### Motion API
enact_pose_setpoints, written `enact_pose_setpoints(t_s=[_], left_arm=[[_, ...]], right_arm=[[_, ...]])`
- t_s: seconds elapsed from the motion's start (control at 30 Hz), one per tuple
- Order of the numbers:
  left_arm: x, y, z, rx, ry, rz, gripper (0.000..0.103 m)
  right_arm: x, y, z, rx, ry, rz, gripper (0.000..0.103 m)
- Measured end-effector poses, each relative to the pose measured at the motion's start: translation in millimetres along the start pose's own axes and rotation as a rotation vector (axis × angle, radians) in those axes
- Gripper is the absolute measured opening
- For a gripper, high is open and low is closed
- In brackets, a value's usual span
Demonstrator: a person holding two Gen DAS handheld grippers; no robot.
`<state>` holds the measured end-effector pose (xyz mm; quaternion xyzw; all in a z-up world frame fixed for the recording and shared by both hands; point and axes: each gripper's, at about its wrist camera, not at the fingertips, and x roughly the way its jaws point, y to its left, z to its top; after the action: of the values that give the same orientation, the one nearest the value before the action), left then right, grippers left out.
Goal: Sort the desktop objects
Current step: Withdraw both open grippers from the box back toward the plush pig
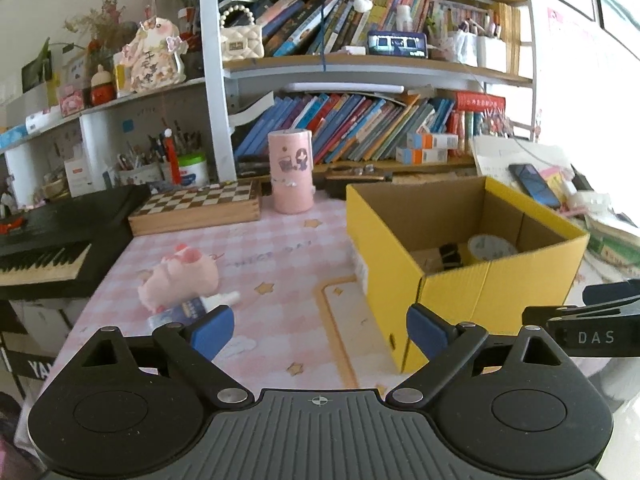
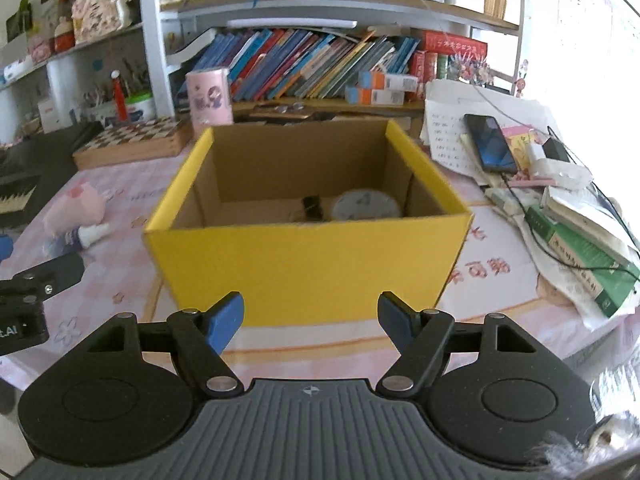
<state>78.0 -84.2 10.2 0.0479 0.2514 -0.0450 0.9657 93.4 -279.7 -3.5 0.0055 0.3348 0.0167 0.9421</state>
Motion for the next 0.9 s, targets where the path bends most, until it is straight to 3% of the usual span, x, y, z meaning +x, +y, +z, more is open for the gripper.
enact_pose_setpoints(t_s=[0.33, 0.7, 0.9], left_arm=[[-21, 34, -17, 0.025, 0.022, -0.008, 0.095], [-35, 63, -37, 0.040, 0.091, -0.013, 0.100], [-44, 71, -46, 0.057, 0.111, -0.014, 0.101]], right_arm=[[-15, 50, -19, -0.029, 0.006, 0.007, 0.072], [-25, 85, -42, 0.005, 0.092, 0.066, 0.073], [-35, 105, -53, -0.010, 0.097, 0.082, 0.075]])
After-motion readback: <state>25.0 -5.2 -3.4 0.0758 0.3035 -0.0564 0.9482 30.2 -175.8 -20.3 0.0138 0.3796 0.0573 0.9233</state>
